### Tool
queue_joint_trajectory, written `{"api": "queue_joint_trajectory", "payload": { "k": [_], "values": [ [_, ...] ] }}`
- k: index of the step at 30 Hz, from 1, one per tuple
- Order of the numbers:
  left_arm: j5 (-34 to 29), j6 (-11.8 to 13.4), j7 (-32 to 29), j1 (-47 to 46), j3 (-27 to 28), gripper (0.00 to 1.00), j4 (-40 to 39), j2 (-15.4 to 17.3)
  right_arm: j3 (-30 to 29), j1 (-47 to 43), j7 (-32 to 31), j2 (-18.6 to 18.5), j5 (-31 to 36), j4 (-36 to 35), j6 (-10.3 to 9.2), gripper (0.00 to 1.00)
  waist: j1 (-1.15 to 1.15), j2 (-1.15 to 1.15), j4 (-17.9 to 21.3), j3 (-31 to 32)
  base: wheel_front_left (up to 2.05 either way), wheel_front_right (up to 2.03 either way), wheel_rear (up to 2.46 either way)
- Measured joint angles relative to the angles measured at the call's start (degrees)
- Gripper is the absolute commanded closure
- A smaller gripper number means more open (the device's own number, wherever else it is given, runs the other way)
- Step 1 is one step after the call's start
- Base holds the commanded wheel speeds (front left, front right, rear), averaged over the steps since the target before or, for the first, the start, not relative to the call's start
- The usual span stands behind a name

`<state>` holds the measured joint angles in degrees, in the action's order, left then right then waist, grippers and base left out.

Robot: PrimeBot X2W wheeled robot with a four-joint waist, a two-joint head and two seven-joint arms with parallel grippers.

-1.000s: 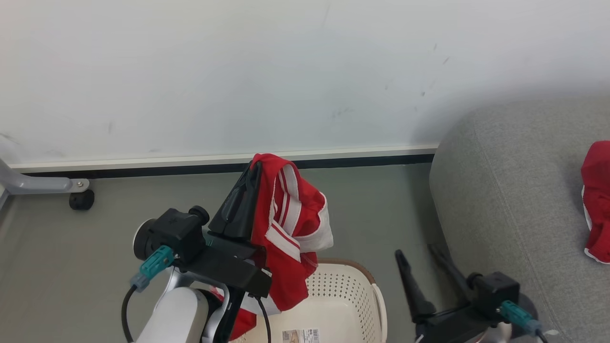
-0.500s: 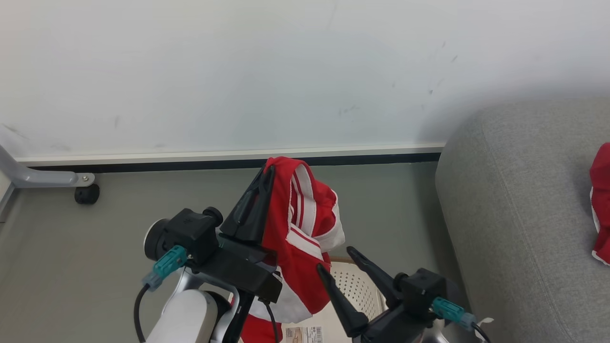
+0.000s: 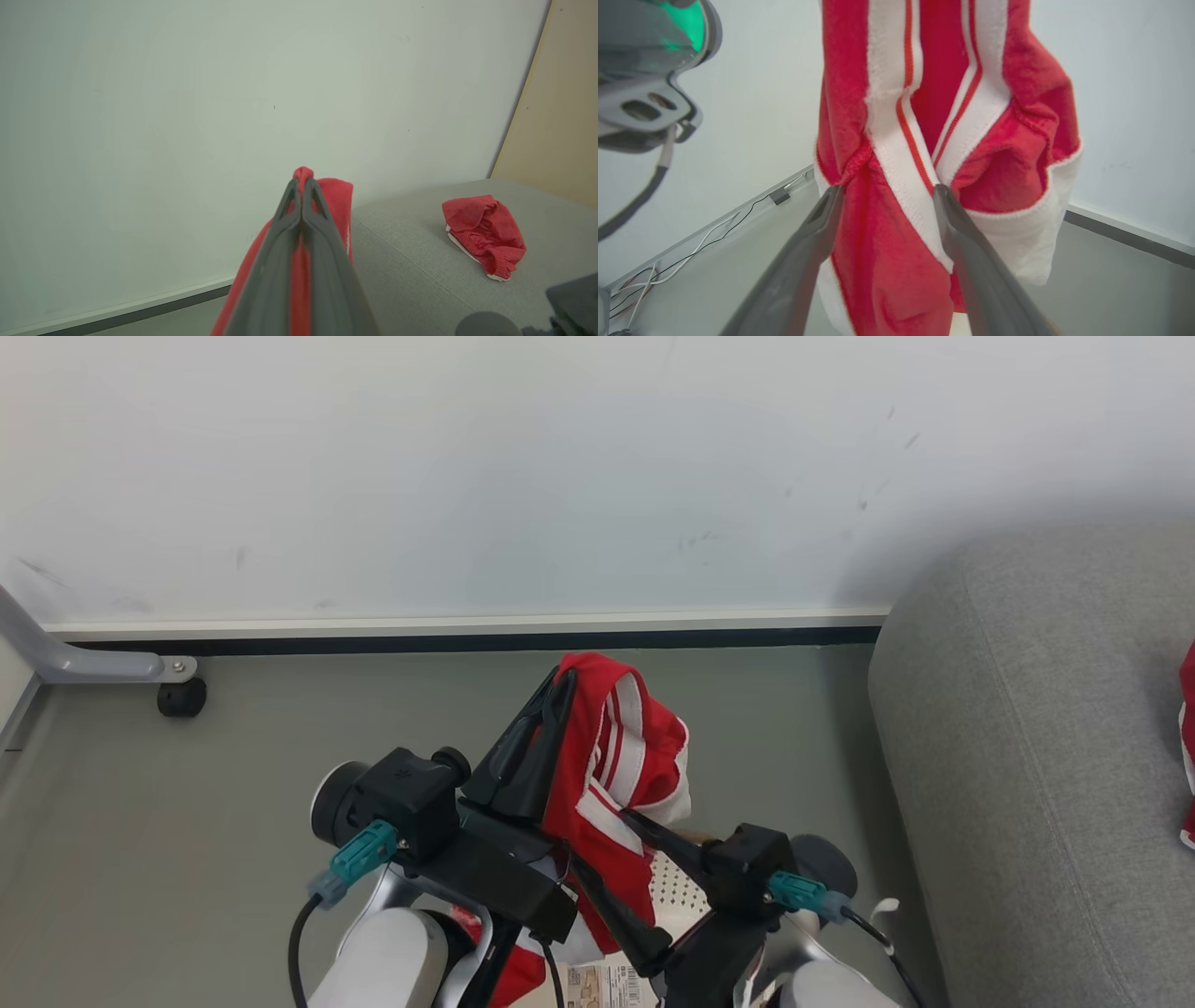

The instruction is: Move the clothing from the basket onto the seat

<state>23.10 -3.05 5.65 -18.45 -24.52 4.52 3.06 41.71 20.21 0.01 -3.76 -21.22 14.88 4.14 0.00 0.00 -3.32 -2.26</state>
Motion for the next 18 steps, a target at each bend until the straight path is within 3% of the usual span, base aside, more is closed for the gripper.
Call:
{"api": "queue_joint_trajectory", "payload": {
  "k": [6, 7, 8, 9, 18],
  "values": [
    [0.0, 0.0, 0.0, -0.3, -0.4, 1.0, -0.2, 0.0, 3.1, 4.2, 0.1, -0.1, -1.3, 3.8, 0.4, 0.0, 0.0, 0.0, -0.2, -0.3, 0.0, 0.0, 0.0],
    [0.0, 0.0, 0.0, -0.3, -0.4, 1.0, -0.2, 0.0, 3.8, 4.8, 0.1, 0.0, -1.9, 4.0, 0.35, 0.12, 0.0, 0.0, -0.3, -0.3, 0.0, 0.0, 0.0],
    [0.0, 0.0, 0.0, -0.3, -0.4, 1.0, -0.2, 0.0, 3.8, 4.8, 0.1, 0.0, -1.9, 4.0, 0.35, 0.67, 0.0, 0.0, -0.3, -0.3, 0.0, 0.0, 0.0],
    [0.0, 0.0, 0.0, -0.5, -0.6, 1.0, -0.2, 0.0, 4.2, 5.4, 0.2, 0.0, -2.5, 4.3, 0.27, 1.0, 0.0, 0.0, -0.4, -0.3, 0.0, 0.0, 0.0],
    [0.0, 0.0, 0.0, -1.0, -0.7, 1.0, -0.4, 0.0, 7.7, 8.0, 2.2, 0.0, -7.1, 6.3, -1.19, 1.0, 0.0, 0.0, -1.1, -0.4, 0.0, 0.0, 0.0]
  ]
}}
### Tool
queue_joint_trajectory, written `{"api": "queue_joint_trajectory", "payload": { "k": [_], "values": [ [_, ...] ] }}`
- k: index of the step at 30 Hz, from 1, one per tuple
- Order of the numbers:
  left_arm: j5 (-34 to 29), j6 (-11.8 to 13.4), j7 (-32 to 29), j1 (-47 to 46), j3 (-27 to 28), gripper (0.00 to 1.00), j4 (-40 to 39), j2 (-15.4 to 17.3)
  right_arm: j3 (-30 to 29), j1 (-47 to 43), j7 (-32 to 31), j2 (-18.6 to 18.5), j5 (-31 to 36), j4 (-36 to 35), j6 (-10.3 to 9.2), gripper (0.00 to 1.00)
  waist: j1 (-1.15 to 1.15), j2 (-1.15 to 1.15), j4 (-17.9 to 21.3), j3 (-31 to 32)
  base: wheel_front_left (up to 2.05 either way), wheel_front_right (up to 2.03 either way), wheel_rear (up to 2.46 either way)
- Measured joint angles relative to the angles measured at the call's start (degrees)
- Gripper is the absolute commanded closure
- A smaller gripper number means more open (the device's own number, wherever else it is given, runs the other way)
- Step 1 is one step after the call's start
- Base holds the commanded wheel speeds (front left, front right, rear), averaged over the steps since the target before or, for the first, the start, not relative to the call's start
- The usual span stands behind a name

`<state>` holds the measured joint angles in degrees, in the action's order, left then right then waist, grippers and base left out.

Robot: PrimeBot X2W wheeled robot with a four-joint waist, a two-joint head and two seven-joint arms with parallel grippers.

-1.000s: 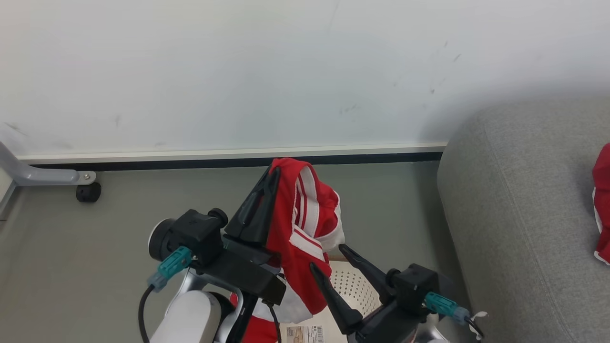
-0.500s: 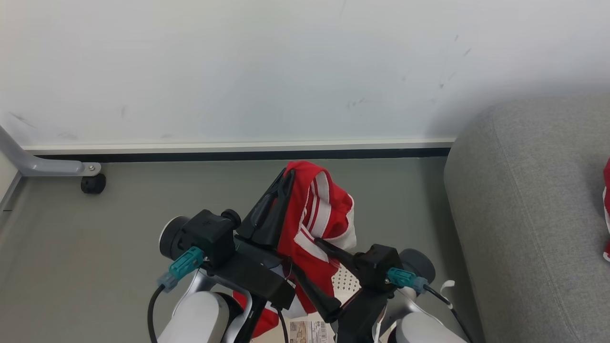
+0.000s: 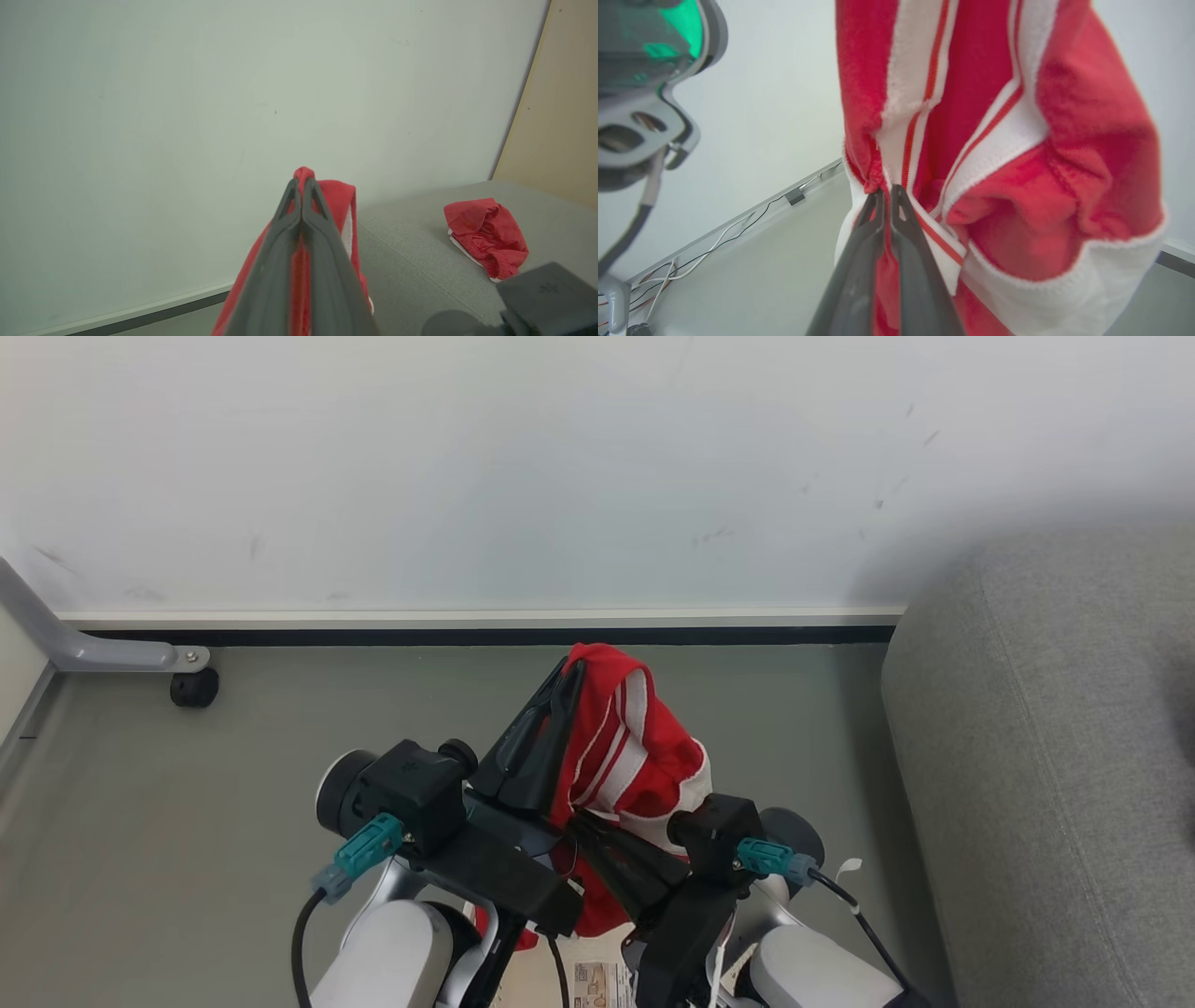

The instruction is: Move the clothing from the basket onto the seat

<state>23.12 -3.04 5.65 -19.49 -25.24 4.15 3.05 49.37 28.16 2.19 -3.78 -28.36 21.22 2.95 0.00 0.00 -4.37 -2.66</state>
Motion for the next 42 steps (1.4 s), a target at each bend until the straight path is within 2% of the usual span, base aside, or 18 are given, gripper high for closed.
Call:
{"api": "queue_joint_trajectory", "payload": {
  "k": [11, 12, 13, 14, 15, 27, 35, 42],
  "values": [
    [0.2, 0.0, 0.0, 0.0, 0.0, 1.0, -0.1, 0.0, 1.7, 1.5, 3.2, 0.0, -2.8, 1.8, -0.76, 1.0, 0.0, 0.0, 0.2, 0.2, 0.0, 0.0, 0.0],
    [0.1, 0.0, 0.0, 0.0, 0.0, 0.89, -0.1, 0.0, 1.7, 1.6, 3.5, 0.0, -3.1, 1.9, -0.77, 1.0, 0.0, 0.0, 0.3, 0.3, 0.0, 0.0, 0.0],
    [0.1, 0.0, 0.0, 0.0, -0.1, 0.64, -0.1, 0.1, 1.7, 1.7, 3.8, 0.0, -3.4, 2.0, -0.85, 1.0, 0.0, 0.0, 0.4, 0.3, 0.0, 0.0, 0.0],
    [0.1, 0.0, 0.0, 0.0, -0.2, 0.42, 0.0, 0.2, 1.6, 1.8, 4.3, 0.0, -3.5, 2.1, -0.94, 1.0, 0.0, 0.0, 0.4, 0.4, 0.0, 0.0, 0.0],
    [0.1, 0.0, 0.0, 0.0, -0.2, 0.0, 0.0, 0.2, 1.3, 1.8, 4.6, 0.0, -3.5, 2.2, -0.94, 1.0, 0.0, 0.0, 0.5, 0.4, 0.0, 0.0, 0.0],
    [-0.1, -0.1, -0.9, 1.5, -1.9, 0.0, -0.6, 1.1, -4.6, 4.9, 9.5, -0.7, -3.8, 3.6, -1.8, 1.0, 0.0, 0.0, 1.5, 1.0, 0.0, 0.0, 0.0],
    [-1.8, -1.0, -2.4, 4.9, -4.9, 0.0, -0.9, 3.0, -8.6, 6.7, 10.5, -4.1, -3.9, 4.5, -2.71, 1.0, 0.0, 0.0, 2.0, 0.7, 0.0, 0.0, 0.0],
    [-2.7, -1.0, -3.0, 6.1, -5.2, 0.0, -1.2, 4.7, -10.6, 6.8, 11.0, -6.7, -3.9, 4.6, -3.03, 1.0, 0.0, 0.0, 2.7, 0.1, 0.0, 0.0, 0.0]
  ]
}}
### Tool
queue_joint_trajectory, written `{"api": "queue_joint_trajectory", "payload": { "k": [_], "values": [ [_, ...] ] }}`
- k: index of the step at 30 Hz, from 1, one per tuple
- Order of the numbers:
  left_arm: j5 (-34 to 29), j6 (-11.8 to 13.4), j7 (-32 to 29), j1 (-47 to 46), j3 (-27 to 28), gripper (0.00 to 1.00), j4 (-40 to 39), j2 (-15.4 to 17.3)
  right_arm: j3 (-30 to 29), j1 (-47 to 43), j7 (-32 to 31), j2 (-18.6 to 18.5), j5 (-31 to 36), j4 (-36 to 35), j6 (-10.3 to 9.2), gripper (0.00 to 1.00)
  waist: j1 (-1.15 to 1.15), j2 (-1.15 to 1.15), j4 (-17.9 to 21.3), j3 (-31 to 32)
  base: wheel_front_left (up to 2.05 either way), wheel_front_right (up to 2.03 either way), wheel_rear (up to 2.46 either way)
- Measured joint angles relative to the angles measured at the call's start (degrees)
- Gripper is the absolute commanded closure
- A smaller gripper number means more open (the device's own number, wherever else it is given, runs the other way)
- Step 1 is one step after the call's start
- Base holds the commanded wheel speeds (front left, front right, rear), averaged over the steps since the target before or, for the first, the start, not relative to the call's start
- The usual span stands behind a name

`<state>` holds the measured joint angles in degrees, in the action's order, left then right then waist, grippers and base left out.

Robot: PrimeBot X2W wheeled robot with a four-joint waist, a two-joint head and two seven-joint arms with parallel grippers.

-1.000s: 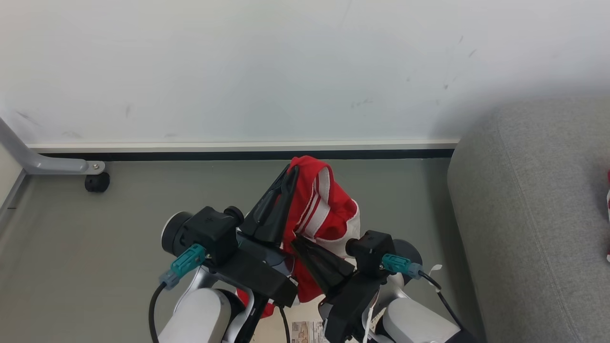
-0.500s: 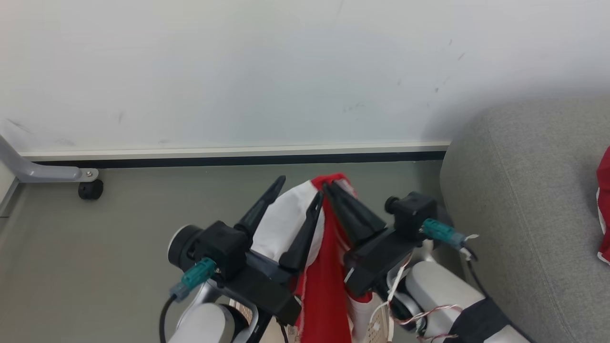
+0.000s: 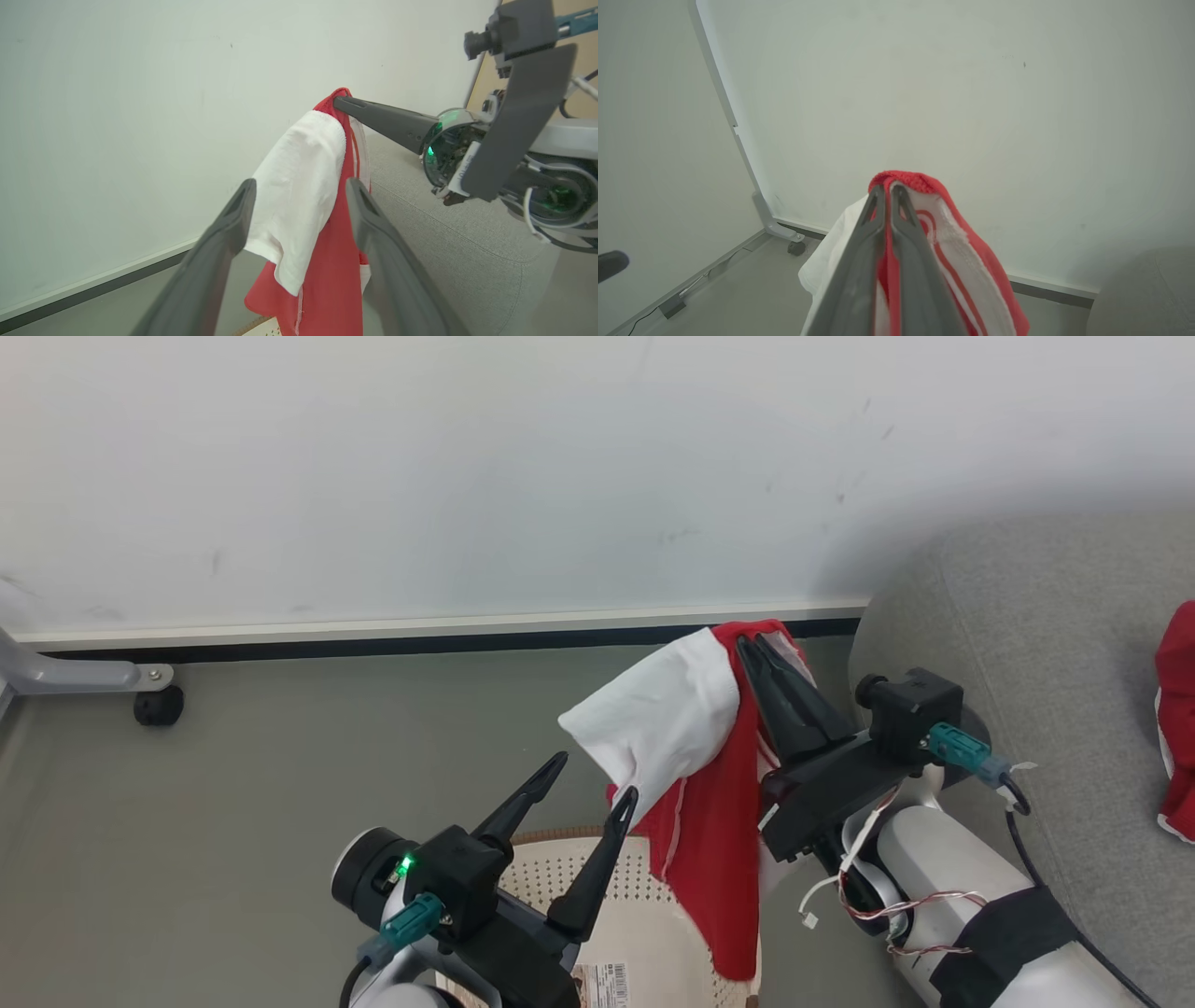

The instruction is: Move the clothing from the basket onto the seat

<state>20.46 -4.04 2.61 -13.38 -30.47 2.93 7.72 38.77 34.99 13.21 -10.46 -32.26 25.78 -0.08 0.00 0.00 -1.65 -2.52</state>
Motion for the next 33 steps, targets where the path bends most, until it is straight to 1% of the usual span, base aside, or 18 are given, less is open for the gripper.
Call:
{"api": "queue_joint_trajectory", "payload": {
  "k": [11, 13, 24, 32, 33],
  "values": [
    [-0.5, 0.1, -0.5, 1.3, 0.2, 0.0, -1.5, 1.7, -1.5, 1.0, 0.3, -1.6, 0.0, -1.2, -0.02, 1.0, 0.0, 0.0, 3.5, -1.0, 0.0, 0.0, 0.0],
    [-0.5, 0.1, -1.0, 1.7, 0.1, 0.0, -1.7, 1.9, -1.9, 1.0, 0.3, -2.0, 0.0, -1.5, -0.42, 1.0, 0.0, 0.0, 4.4, -1.3, 0.0, 0.0, 0.0],
    [-1.0, 0.0, -2.1, 2.2, -1.1, 0.0, -4.0, 3.1, -3.6, 2.1, 0.5, -4.5, 0.1, -3.6, -0.56, 1.0, 0.0, 0.0, 10.3, -3.2, 0.0, 0.0, 0.0],
    [-2.5, 0.0, -3.1, 2.2, -1.2, 0.0, -5.7, 3.8, -5.6, 2.2, 0.6, -6.3, 0.1, -5.5, -1.85, 1.0, 0.0, 0.0, 15.0, -5.1, 0.0, 0.0, 0.0],
    [-2.5, 0.0, -3.1, 2.2, -1.2, 0.0, -5.7, 3.8, -5.6, 2.2, 0.6, -6.3, 0.1, -5.5, -1.85, 1.0, 0.0, 0.0, 15.0, -5.1, 0.0, 0.0, 0.0]
  ]
}}
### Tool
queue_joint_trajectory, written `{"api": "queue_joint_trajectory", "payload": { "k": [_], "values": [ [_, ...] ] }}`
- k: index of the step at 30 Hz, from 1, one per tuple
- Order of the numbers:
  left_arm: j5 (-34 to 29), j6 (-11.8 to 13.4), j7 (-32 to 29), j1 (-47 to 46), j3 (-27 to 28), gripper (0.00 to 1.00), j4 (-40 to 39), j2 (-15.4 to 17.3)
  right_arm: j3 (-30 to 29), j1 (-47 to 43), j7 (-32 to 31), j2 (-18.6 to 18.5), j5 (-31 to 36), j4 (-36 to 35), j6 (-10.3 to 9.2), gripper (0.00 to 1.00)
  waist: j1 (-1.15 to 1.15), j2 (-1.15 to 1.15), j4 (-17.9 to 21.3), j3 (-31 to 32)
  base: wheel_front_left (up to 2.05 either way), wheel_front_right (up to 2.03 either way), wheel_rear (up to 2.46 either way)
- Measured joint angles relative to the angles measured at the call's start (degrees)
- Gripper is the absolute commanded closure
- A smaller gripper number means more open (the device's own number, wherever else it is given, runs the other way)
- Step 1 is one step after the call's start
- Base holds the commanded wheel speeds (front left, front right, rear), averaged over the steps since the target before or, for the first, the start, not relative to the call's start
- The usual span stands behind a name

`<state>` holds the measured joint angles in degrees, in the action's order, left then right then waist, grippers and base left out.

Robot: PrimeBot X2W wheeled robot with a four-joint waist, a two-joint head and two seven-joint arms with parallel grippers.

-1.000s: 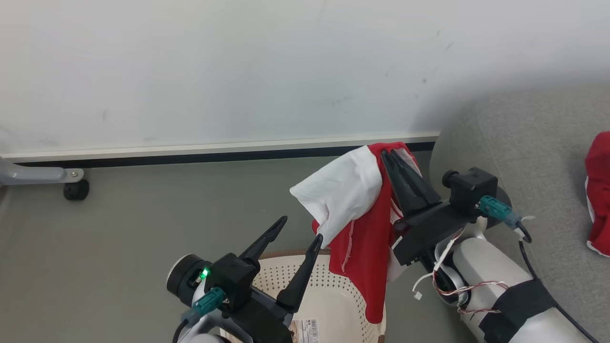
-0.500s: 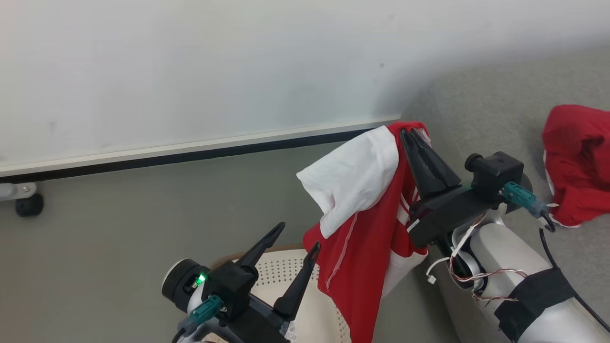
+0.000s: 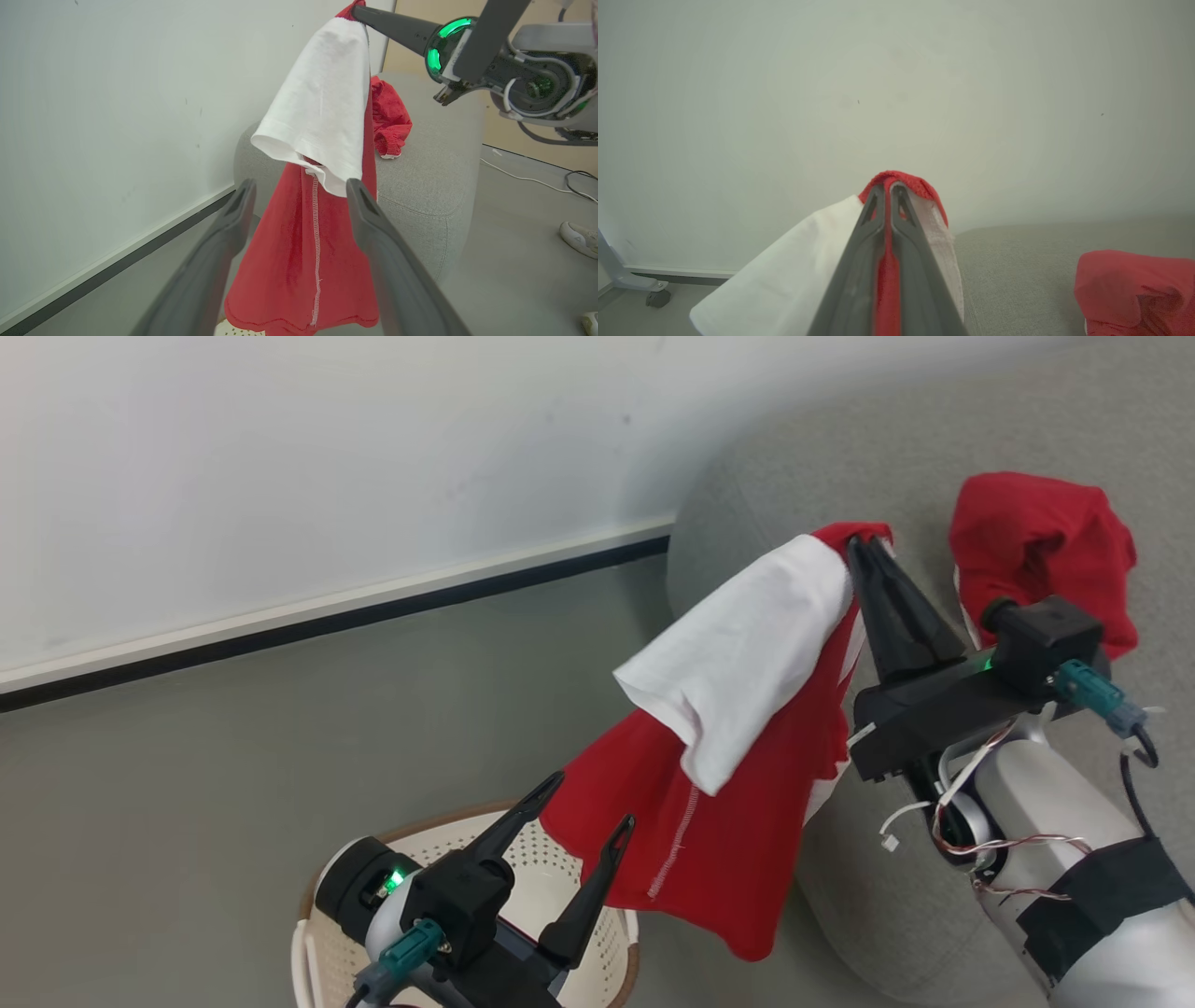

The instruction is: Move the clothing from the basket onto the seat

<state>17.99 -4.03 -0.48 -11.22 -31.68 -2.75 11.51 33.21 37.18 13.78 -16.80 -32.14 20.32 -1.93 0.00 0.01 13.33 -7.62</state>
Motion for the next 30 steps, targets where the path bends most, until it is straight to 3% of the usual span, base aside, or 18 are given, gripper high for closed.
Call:
{"api": "queue_joint_trajectory", "payload": {
  "k": [15, 30],
  "values": [
    [-0.8, -0.4, -2.5, -2.1, -1.0, 0.0, -2.1, 0.8, -5.1, 5.7, 0.4, -5.2, 0.0, -1.4, -0.58, 1.0, 0.0, 0.0, 6.5, -5.5, 0.0, 0.0, 0.0],
    [-1.5, -1.1, -4.3, -5.8, -2.0, 0.0, -4.1, 1.7, -13.3, 24.0, -0.7, -14.0, 0.4, 2.6, -0.32, 1.0, 0.01, 0.0, 5.8, -11.7, 0.0, 0.0, 0.0]
  ]
}}
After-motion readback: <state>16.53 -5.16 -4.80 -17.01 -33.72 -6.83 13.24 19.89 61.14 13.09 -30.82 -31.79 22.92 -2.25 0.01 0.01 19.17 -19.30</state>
